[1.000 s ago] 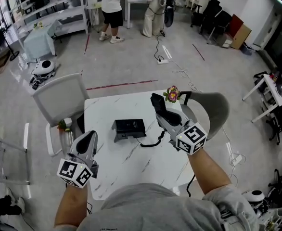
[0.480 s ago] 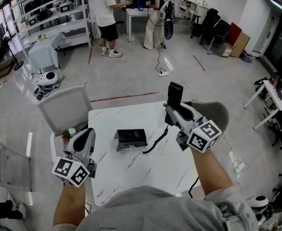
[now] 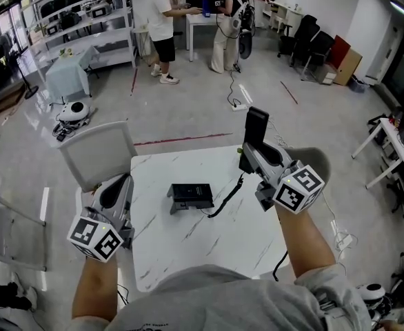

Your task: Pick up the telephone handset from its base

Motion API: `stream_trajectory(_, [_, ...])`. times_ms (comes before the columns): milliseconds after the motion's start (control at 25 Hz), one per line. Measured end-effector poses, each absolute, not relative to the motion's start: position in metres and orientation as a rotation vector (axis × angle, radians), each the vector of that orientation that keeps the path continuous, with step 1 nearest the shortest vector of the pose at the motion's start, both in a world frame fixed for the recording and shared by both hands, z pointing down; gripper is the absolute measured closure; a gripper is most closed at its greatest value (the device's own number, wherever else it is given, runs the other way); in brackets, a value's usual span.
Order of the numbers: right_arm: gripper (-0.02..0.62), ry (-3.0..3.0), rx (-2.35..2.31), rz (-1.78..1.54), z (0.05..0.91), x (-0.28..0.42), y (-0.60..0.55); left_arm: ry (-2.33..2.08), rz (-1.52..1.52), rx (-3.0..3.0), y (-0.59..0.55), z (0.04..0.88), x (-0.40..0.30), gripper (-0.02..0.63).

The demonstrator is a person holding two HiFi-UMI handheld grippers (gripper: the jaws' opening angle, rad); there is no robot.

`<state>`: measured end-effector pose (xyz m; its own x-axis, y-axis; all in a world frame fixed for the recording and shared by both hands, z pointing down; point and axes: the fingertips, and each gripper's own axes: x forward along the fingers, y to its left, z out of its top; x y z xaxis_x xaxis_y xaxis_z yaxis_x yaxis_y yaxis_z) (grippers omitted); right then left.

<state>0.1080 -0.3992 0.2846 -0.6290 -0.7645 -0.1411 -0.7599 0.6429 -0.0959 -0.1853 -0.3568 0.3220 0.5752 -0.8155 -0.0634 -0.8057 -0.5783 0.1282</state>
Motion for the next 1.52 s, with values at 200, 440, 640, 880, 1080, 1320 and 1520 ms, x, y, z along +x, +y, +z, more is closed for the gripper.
stream_trajectory(200, [0.518,2.698,-1.251,-0.045,0.2821,0.1065,-0.3981,-1.402,-0.168,2.713,-0.3532,0.3219,-0.1833,0.555])
stream_trajectory(440, [0.518,2.699,-1.25,-0.04,0.2815,0.1062,-0.3966,-1.404,-0.179,2.714,-0.3515,0.3241,-0.1848,0.555])
stream_trajectory(640, [0.518,2.701,-1.242,-0.04,0.2761,0.1038,-0.3947,-1.411,-0.172,2.712,-0.3487,0.3175,-0.1855,0.555])
stream_trajectory(880, [0.518,2.705,-1.234,-0.043,0.2768,0.1029,-0.3942,-1.406,-0.185,2.715,-0.349,0.3181,-0.1842,0.555])
stream_trajectory(1080, [0.518,2.706,-1.233,-0.053,0.2756,0.1019,-0.3938,-1.402,-0.183,2.713,-0.349,0.3181,-0.1831,0.555])
stream_trajectory(1320, [0.518,2.695,-1.212,-0.062,0.2768,0.1039,-0.3948,-1.397,-0.193,2.719,-0.3511,0.3195,-0.1823,0.555])
stream_trajectory(1520, [0.518,2.699,-1.215,-0.052,0.2757,0.1032,-0.3933,-1.392,-0.184,2.717,-0.3517,0.3196,-0.1817,0.555])
